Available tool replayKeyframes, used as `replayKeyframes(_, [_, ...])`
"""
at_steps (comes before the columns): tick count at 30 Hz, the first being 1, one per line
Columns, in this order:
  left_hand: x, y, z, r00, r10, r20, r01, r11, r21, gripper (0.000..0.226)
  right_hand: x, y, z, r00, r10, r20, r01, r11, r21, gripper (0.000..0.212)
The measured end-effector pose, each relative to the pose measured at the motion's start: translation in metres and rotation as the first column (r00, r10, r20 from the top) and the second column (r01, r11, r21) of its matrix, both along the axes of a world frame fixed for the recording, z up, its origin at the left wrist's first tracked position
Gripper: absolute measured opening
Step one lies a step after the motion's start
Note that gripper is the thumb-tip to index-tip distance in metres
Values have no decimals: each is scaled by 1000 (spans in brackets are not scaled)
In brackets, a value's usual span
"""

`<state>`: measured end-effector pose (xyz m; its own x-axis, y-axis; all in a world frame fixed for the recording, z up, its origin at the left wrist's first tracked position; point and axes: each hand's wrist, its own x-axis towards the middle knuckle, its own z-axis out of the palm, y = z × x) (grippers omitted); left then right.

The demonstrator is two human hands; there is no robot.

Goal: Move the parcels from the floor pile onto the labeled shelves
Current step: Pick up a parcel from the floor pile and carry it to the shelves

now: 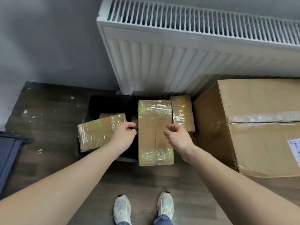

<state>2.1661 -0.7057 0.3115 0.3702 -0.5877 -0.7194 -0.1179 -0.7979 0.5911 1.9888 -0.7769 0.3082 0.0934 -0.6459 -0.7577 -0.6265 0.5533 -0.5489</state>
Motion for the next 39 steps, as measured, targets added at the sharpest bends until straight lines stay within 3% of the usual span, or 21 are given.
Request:
replayKeyframes(3, [-3,-17,-48,1000,8,-13,-8,1000,4,49,-1,-6,-38,998,-34,-46,32,999,-41,37])
replayKeyframes(7, [-5,-35,-92,993,47,-110,-47,999,4,66,-6,6,-73,967,-161,-196,121,972,-200,13])
replayKeyframes(10, [-10,-36,-119,980,65,-187,-54,996,65,87,-5,19,-88,947,-219,-235,167,960,-223,28])
replayKeyframes(11, [-14,-34,-126,976,71,-204,-55,995,83,88,-4,22,-92,944,-234,-232,190,961,-199,35])
replayKeyframes(15, [-26,-26,-139,959,149,-240,-128,987,101,52,3,23,-94,951,-264,-159,263,964,-32,54])
replayKeyframes(20, [-8,-24,-133,954,232,-191,-210,969,128,57,20,14,-79,946,-277,-166,268,960,-76,59])
replayKeyframes(29, [34,-19,-25,957,243,-160,-242,970,27,23,44,23,3,983,-185,-19,173,948,-268,37])
replayKeyframes(35, [65,22,72,909,308,-280,-327,945,-23,24,56,47,97,990,-29,139,90,882,-463,13])
replayKeyframes(39, [95,61,144,858,350,-376,-398,916,-56,28,67,49,169,975,-4,222,103,892,-439,11])
